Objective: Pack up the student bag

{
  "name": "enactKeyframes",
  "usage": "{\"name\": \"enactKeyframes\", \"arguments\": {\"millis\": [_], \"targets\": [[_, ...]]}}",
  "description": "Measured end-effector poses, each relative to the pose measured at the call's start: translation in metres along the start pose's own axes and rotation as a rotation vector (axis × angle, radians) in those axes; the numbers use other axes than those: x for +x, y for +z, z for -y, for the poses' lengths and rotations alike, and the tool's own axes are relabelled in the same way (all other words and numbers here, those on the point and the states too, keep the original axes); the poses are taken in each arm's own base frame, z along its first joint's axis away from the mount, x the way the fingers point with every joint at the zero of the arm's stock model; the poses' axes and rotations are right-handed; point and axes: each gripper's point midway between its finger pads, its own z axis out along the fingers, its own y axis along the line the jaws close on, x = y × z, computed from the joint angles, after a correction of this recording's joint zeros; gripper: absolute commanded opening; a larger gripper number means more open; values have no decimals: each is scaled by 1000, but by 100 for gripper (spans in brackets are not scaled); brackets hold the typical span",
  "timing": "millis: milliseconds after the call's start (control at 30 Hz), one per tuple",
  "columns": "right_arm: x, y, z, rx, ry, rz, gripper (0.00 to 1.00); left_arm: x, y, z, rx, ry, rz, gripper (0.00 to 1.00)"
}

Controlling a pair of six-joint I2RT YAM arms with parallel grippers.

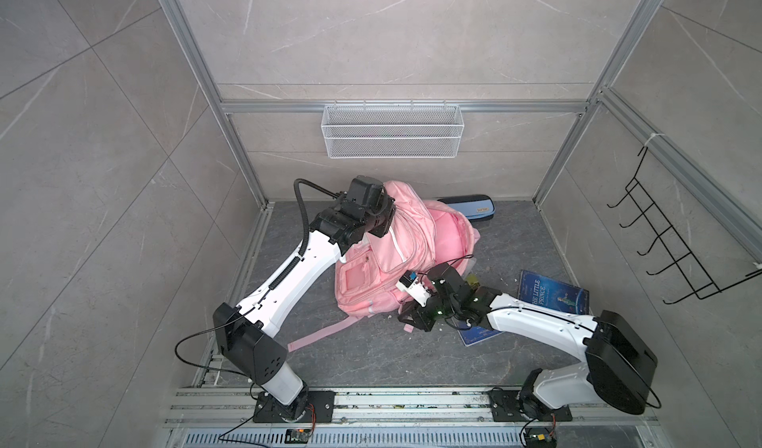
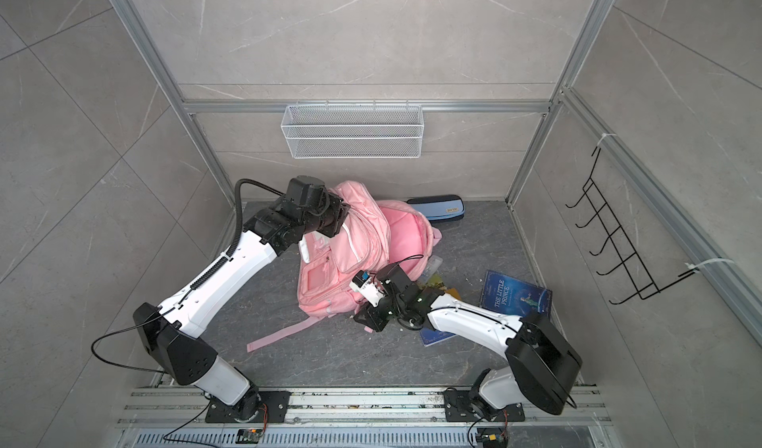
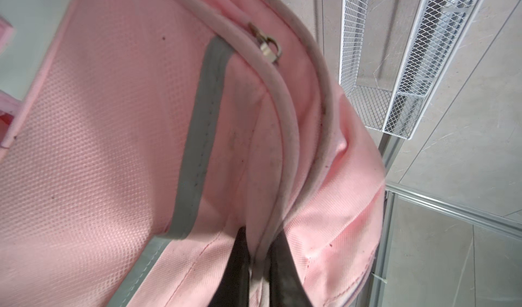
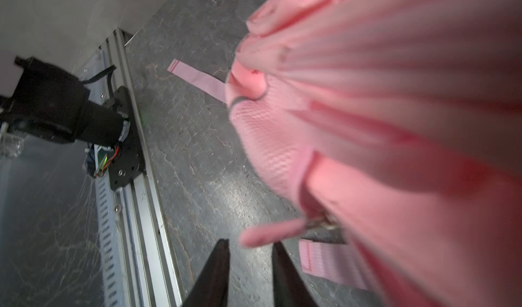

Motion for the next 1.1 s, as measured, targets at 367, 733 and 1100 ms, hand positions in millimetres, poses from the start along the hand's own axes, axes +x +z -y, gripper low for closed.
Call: {"name": "enactKeyframes", "arguments": {"millis": [367,733,1100], "targets": [[-35,-112,35,136,226,244,68,-14,11,-107,-199,325,-95,0],[57,-150,152,435,814,38,67,7,30,-143,-270,599,-264,0],[104,-122,155,395,1053,-121,71,20,40,-152,-222,633,-290,0]]}}
